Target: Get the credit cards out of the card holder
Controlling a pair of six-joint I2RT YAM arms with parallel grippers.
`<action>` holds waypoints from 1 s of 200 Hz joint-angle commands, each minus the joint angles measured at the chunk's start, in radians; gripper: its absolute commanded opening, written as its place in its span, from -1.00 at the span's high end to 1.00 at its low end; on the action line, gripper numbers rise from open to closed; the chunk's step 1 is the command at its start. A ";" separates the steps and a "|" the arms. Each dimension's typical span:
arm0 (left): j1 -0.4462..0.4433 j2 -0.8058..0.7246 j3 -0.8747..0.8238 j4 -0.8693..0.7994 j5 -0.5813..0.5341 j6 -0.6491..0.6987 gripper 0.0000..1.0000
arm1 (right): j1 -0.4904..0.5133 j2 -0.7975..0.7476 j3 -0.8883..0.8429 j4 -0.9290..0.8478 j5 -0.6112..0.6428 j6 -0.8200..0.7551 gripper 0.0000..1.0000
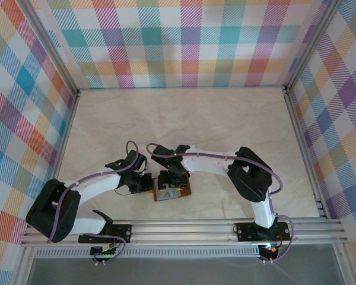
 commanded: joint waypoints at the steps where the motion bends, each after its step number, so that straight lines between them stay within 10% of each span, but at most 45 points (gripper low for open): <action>1: 0.007 -0.028 -0.031 -0.063 0.009 0.003 0.78 | 0.006 0.019 0.034 -0.137 0.096 -0.024 -0.29; 200: -0.058 -0.081 0.171 -0.218 0.004 0.028 0.58 | -0.037 -0.196 -0.203 0.008 0.017 -0.008 -0.05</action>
